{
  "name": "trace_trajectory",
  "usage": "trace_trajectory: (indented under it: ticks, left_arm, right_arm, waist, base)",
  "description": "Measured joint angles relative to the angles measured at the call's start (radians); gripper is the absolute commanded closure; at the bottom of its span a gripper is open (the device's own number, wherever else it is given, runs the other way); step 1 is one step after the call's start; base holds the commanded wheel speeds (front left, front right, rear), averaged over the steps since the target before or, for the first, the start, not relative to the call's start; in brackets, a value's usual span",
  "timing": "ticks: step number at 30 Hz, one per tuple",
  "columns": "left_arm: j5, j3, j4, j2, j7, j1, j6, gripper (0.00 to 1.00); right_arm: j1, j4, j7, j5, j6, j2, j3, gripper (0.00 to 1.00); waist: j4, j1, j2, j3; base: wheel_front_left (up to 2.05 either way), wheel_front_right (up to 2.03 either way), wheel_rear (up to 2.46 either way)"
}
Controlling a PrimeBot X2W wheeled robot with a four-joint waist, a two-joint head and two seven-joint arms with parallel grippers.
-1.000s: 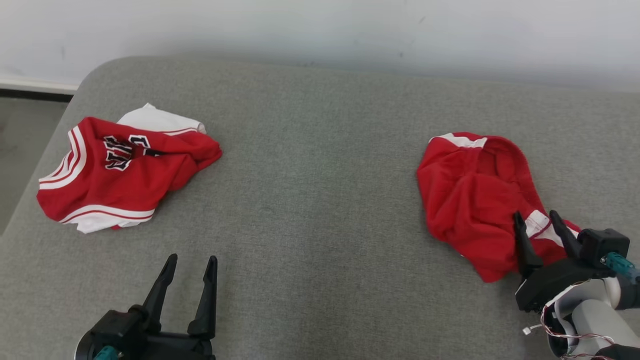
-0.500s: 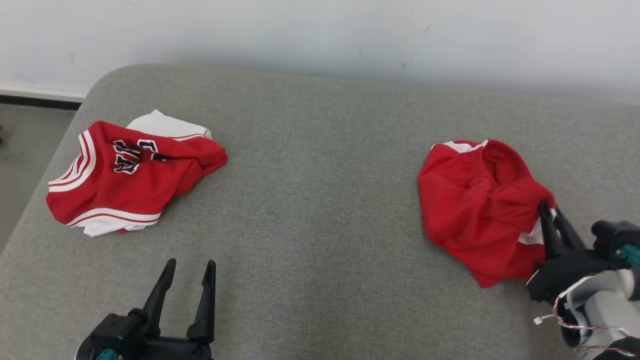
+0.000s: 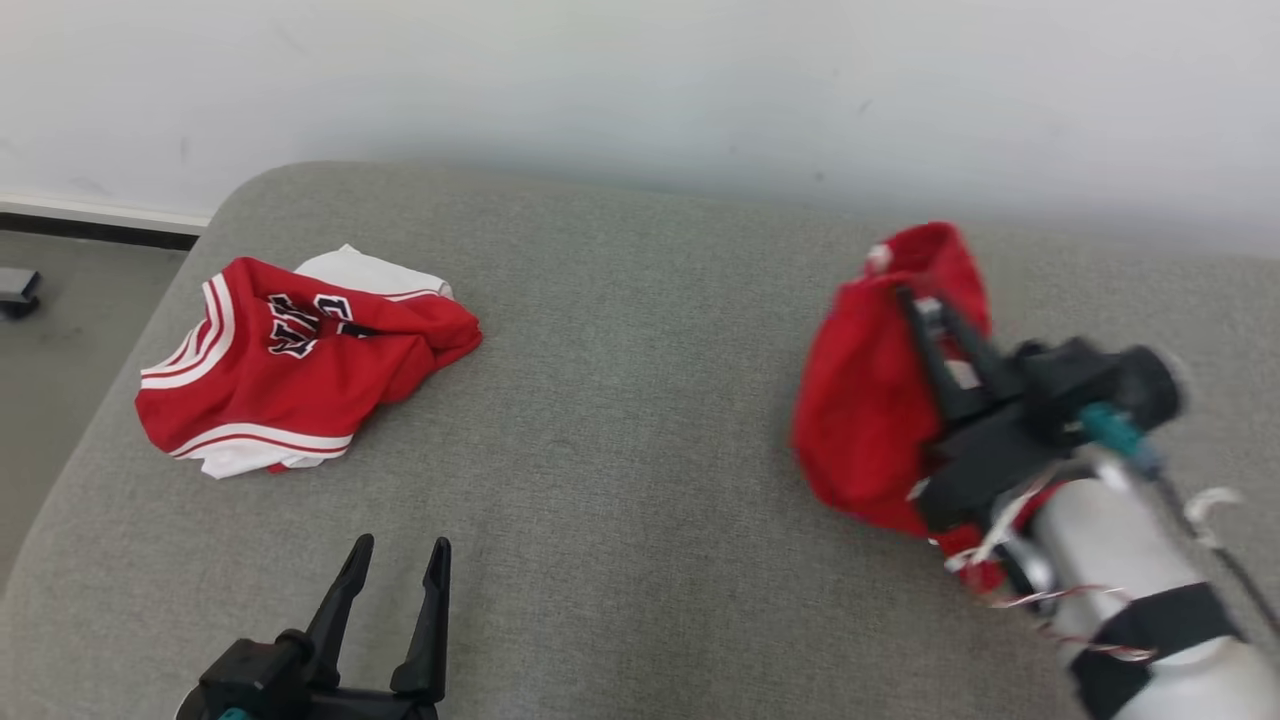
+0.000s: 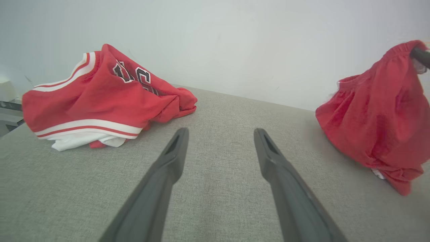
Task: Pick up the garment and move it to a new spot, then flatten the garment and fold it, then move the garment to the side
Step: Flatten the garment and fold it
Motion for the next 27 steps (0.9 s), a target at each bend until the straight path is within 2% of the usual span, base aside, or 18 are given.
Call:
trace_trajectory:
  ticks: [6,13,14,15,19,22,26,27]
  left_arm:
    - [-0.004,-0.006,0.008,0.0,0.0,0.001,0.0,0.0]
    - [-0.006,-0.024,0.016,-0.008,0.0,0.0,0.0,0.0]
    - [-0.006,-0.027,0.017,-0.009,0.0,0.0,0.0,0.0]
    - [-0.006,-0.029,0.02,-0.012,0.0,-0.001,0.0,0.0]
    - [-0.006,-0.016,0.021,-0.015,0.0,0.0,0.0,0.0]
    - [-0.005,-0.008,0.021,-0.014,0.0,0.0,0.0,0.0]
    - [-0.002,0.003,0.017,-0.013,0.0,0.0,0.0,0.0]
    - [-0.002,0.003,0.017,-0.013,0.0,0.0,0.0,0.0]
  right_arm:
    - [-0.023,0.07,0.0,0.025,0.0,0.113,0.256,1.0]
    - [0.055,0.194,0.0,0.092,0.0,0.235,0.422,1.0]
    - [0.068,0.207,0.0,0.102,0.0,0.242,0.439,0.89]
    - [0.085,0.221,0.0,0.113,0.0,0.252,0.464,0.01]
    - [0.086,0.205,0.0,0.128,0.0,0.263,0.459,0.0]
    - [0.078,0.157,0.0,0.127,0.0,0.253,0.399,0.0]
    - [0.092,0.069,0.0,0.104,0.0,0.201,0.276,0.0]
    - [0.092,0.069,0.0,0.104,0.0,0.201,0.276,0.0]
  waist:
    - [0.029,0.0,0.0001,-0.002]
    - [0.073,0.0,0.0,0.005]
    - [0.078,0.0,0.0,0.006]
    - [0.083,0.0,0.0,0.011]
    - [0.073,0.0,0.0,0.019]
    - [0.052,0.0,0.0,0.018]
    - [0.016,0.0,0.0,0.013]
    - [0.016,0.0,0.0,0.013]
  base:
    - [0.0,0.0,0.0]
    - [0.0,0.0,0.0]
    - [0.0,0.0,0.0]
    - [0.0,0.0,0.0]
    - [0.0,0.0,0.0]
    - [0.0,0.0,0.0]
    - [0.0,0.0,0.0]
    - [0.0,0.0,0.0]
